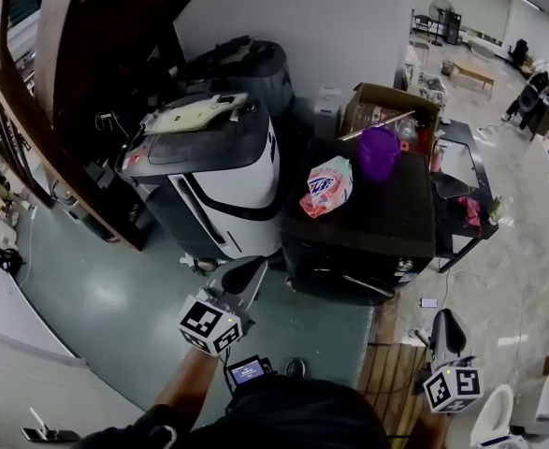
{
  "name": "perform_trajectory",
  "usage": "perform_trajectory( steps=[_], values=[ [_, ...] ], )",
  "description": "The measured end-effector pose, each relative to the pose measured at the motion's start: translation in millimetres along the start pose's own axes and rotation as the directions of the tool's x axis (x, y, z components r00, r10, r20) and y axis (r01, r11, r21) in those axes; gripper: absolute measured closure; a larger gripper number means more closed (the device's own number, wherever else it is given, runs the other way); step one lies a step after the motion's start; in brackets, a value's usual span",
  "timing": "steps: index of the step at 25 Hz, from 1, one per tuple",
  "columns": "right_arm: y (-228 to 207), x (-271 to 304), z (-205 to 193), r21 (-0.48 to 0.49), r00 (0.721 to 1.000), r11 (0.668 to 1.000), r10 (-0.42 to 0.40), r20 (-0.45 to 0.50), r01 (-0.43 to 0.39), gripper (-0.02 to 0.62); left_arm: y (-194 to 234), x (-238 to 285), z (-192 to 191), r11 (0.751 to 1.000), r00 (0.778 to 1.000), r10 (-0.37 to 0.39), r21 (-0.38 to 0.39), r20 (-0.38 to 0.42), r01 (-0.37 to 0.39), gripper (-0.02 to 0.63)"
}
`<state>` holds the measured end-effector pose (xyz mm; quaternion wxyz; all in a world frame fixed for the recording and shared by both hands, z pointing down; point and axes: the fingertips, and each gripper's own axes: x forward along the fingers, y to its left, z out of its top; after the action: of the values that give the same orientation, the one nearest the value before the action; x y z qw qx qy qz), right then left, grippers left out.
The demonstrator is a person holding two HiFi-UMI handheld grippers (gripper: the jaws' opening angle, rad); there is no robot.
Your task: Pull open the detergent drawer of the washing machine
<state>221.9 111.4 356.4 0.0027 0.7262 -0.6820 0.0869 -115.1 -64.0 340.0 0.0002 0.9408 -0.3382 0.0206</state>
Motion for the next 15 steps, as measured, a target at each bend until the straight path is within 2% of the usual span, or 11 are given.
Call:
perform_trajectory(
  steps=[15],
  values=[
    [34,31,8,-0.037,0.994,0.993,-0.11,-0.013,0.11,0.588,65,20,-18,0.995,0.996,-0.085,-0.047,0.014,0.085,0.545]
  ],
)
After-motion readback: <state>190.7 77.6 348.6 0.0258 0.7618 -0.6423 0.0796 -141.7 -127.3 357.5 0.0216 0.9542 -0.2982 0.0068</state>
